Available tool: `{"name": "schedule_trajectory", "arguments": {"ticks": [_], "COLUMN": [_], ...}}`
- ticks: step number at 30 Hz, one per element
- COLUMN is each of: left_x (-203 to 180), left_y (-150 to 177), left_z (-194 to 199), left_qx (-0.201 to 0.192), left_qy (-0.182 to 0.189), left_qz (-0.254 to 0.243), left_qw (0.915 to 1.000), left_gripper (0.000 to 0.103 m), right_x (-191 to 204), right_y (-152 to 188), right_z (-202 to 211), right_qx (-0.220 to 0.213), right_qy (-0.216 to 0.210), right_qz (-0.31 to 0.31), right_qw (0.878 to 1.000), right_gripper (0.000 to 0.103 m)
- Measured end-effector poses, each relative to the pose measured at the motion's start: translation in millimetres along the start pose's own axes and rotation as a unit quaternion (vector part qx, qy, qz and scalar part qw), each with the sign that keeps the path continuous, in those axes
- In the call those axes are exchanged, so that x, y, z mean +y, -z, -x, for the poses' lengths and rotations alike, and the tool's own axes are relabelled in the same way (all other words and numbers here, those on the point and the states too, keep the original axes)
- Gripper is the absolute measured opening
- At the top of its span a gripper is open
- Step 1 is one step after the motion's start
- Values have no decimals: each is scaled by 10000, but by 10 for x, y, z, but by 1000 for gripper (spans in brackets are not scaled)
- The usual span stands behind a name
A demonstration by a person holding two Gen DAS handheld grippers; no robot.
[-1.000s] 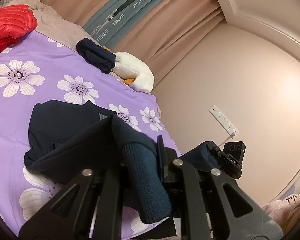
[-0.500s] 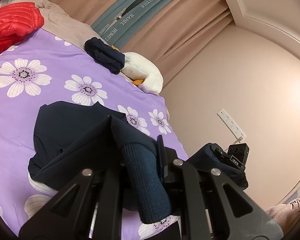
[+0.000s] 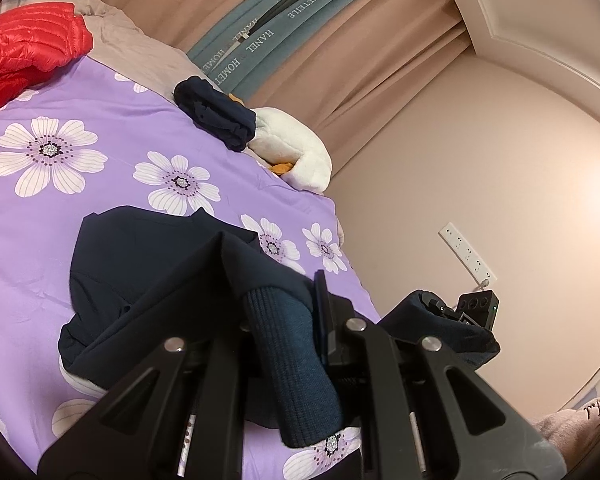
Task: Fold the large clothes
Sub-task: 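Lower the hem onto the collar area with both tools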
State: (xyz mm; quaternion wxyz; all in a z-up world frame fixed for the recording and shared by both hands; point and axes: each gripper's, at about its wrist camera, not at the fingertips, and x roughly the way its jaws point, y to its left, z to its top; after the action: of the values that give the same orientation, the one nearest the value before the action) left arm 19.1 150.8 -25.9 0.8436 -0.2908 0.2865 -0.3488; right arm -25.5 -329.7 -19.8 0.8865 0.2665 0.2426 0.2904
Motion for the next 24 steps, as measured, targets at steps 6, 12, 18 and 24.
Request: {"name": "schedule_trajectory", "arguments": {"ticks": [6,12,18,24], "left_x": [10,18,17,40], "left_y": [-8,-15,-33,-56], "left_z": [-13,-40,-99,-154], "left_qx": [10,1,4,21], "left_qy": [-25,-64,-149,-214], "left_qz": [32,53,42,52], "left_qw": [10000,10000,9999,9998], "left_gripper": [11,11,11,11], "right_x": [13,19,-17,-60], "right_y": [28,31,26,7], "right_z": [-16,-41,-84,-130], "right_qx": [-14,-9,12,20], "right_qy": [53,94,153,189], "right_qz": [-29,-28,-37,-47], "right_qw": [10000,10000,9999,9998], "right_gripper": [13,13,13,13]}}
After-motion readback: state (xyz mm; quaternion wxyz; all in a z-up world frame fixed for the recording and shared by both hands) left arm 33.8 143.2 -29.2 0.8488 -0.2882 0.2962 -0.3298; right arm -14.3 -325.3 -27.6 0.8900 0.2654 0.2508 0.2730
